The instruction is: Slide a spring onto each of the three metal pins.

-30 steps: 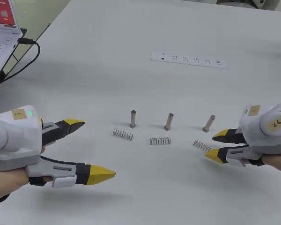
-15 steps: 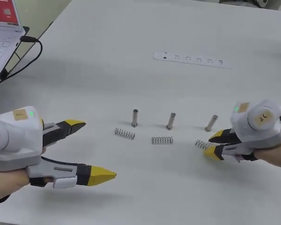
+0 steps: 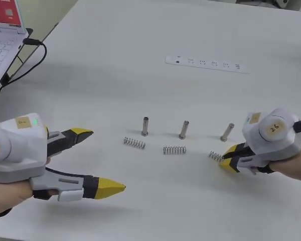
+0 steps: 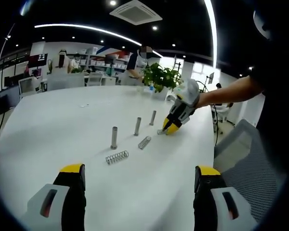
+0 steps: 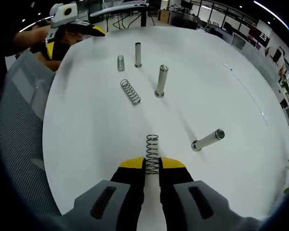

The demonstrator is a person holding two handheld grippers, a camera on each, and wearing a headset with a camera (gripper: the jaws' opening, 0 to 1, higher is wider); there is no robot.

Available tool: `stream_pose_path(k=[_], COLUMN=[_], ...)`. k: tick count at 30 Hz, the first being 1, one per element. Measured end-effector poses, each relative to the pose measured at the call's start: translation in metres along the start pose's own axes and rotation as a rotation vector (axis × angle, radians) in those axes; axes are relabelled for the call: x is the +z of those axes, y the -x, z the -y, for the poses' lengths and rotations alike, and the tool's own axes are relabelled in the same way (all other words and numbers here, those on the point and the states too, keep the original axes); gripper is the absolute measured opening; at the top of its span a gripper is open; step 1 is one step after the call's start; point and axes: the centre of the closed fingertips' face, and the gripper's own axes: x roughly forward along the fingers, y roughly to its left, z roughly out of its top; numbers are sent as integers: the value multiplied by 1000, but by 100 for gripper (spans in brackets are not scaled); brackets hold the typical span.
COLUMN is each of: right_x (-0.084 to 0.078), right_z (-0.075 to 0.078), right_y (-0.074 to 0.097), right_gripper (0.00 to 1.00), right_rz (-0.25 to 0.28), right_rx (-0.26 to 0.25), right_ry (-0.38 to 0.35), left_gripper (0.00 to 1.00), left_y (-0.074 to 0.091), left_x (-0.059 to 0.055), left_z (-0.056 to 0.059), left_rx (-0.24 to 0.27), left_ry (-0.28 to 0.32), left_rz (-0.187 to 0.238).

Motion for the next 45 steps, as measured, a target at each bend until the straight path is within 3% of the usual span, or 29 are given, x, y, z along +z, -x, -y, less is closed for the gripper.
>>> stream_pose_path(k=[9, 23, 32, 39, 45], right_x=[7, 16, 27, 42, 46], right_z=[-3, -30, -42, -58, -65], right_y=[10, 33, 39, 39, 37], right_gripper=[8, 8, 8, 8, 8], right_rz=[28, 65, 86, 101, 95], right_rx=[-11, 10, 33, 57, 79], right_ry=[1, 37, 84, 143, 173], left_gripper=[91, 90, 89, 88, 86], left_y=[0, -20, -32, -43, -54], left_x=[3, 5, 2, 6, 10], left_z=[2, 24, 38, 47, 53], left_rx=[-8, -83, -137, -173, -201], left_ry=[0, -34, -58, -74, -95], left_rz=[6, -14, -43, -45, -44])
